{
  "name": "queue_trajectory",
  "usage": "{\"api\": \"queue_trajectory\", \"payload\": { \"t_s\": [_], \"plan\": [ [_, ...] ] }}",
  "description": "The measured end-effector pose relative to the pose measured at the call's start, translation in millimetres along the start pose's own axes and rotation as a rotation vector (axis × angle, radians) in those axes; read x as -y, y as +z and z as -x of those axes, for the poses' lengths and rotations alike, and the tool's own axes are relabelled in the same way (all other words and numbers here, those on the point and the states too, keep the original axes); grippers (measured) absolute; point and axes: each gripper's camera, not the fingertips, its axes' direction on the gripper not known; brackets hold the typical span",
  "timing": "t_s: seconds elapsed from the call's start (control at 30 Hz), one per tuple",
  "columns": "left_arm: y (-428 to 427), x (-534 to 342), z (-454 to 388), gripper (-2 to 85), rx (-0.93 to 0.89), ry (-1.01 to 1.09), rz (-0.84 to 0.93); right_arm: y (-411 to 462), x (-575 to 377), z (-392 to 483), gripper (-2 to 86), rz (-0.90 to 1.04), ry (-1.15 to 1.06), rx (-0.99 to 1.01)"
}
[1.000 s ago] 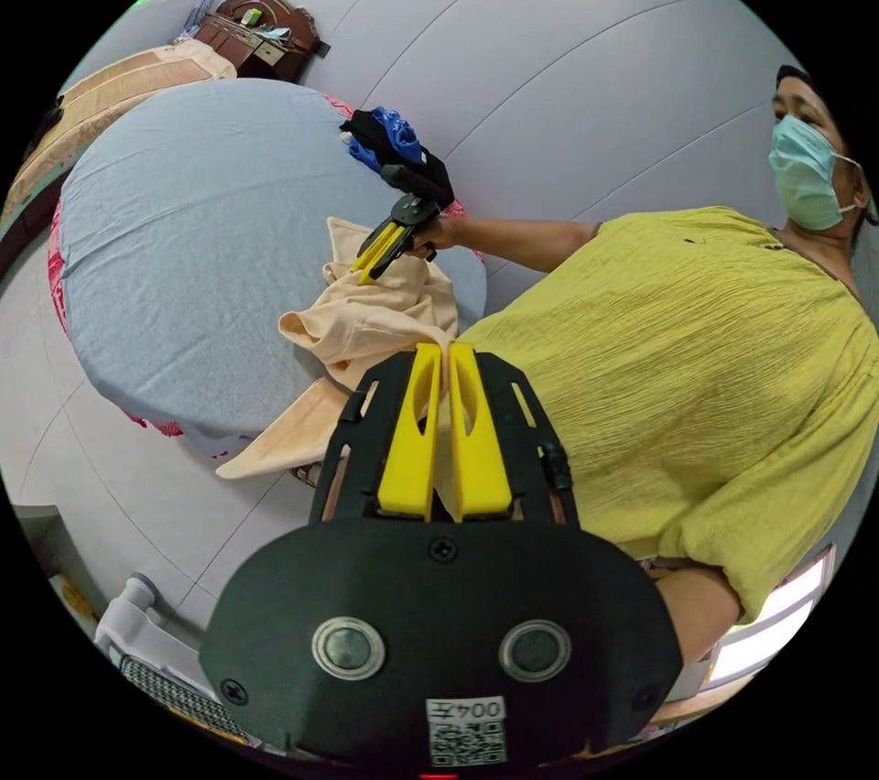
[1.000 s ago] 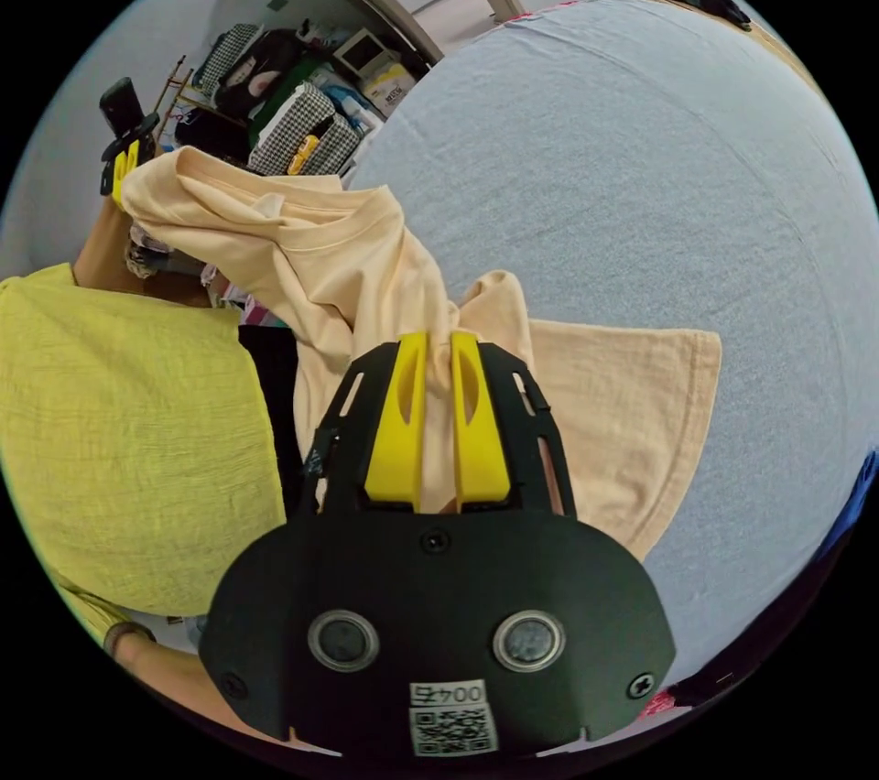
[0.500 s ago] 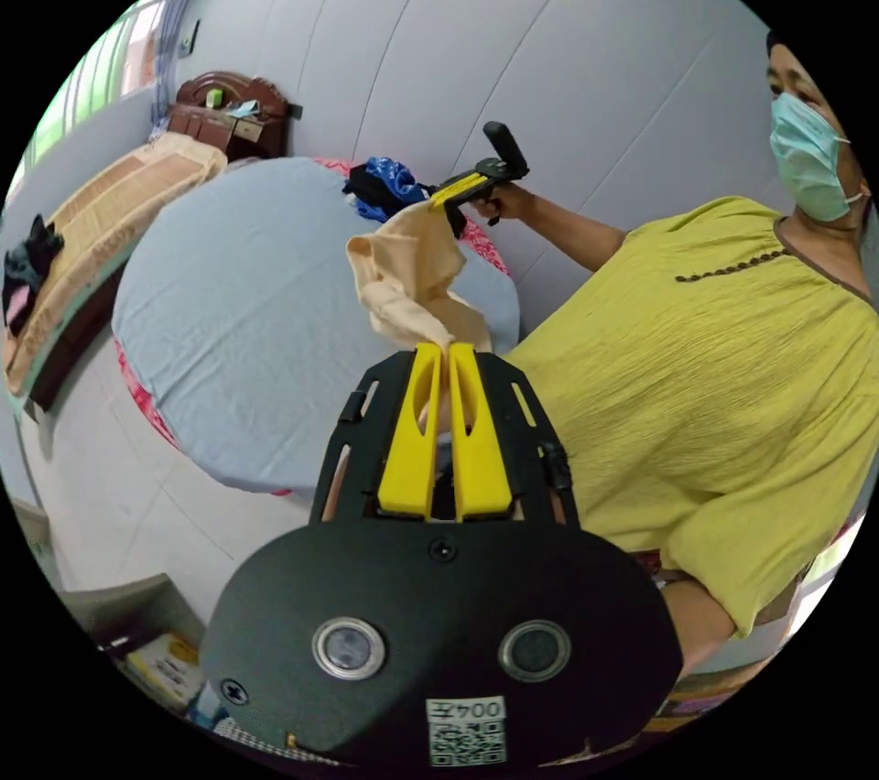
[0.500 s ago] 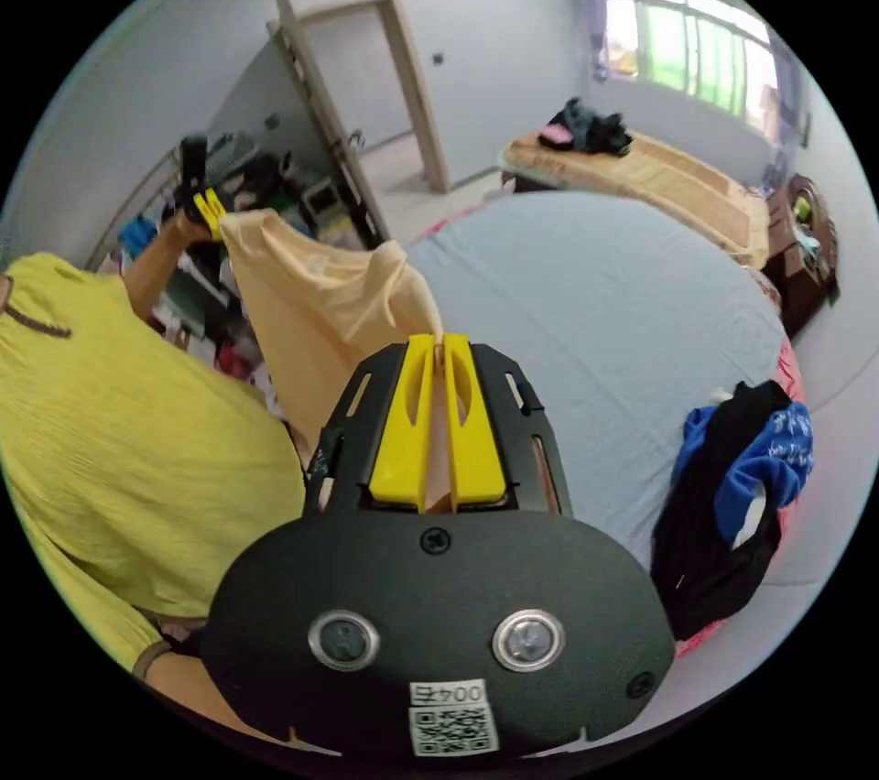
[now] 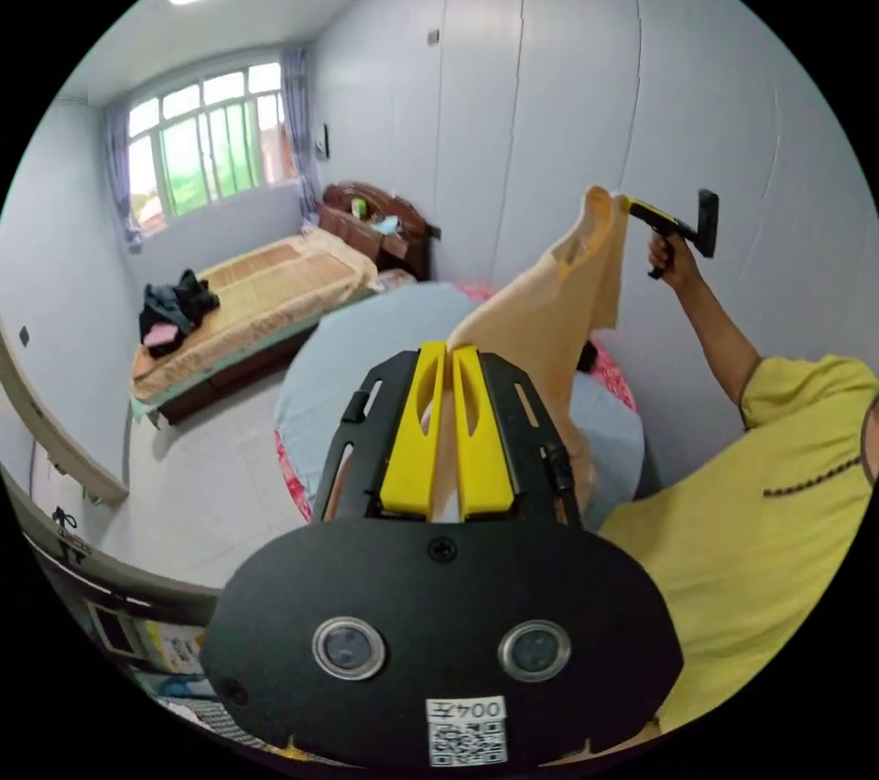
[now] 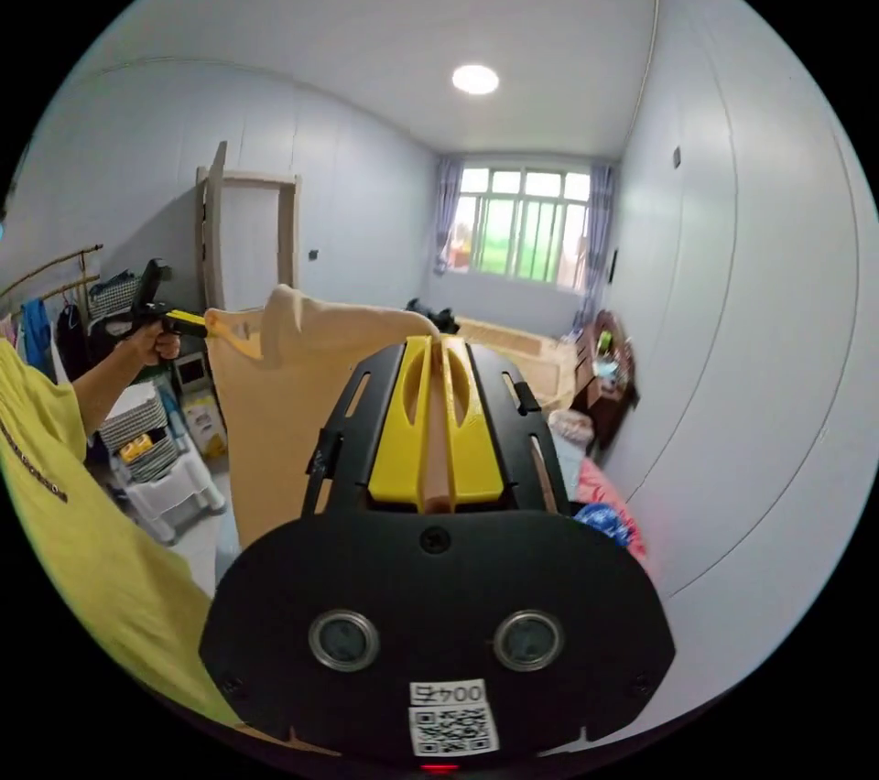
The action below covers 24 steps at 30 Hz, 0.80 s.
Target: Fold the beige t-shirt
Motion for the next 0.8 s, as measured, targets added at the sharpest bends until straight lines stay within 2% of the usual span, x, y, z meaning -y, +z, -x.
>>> {"api": "queue_trajectory", "payload": {
  "t_s": [0.17, 0.37, 0.67, 0.8],
  "plan": [
    [-78, 38, -28, 0.6, 0.064, 0.056, -0.226, -84, 72, 21, -0.2, -0.16, -0.1, -0.075],
    [-153, 31, -63, 0.6, 0.115, 0.11, -0.404, -149, 95, 52, -0.6, -0.228, -0.184, -0.094],
    [-202, 4, -79, 0.8, 0.174, 0.056, -0.441, -187, 83, 64, -1.0, -0.254, -0.196, 0.007],
    [-202, 13, -63, 0.9, 0.28, 0.04, -0.399, -181, 84, 64, -1.0, -0.248, -0.221, 0.038]
  ]
}}
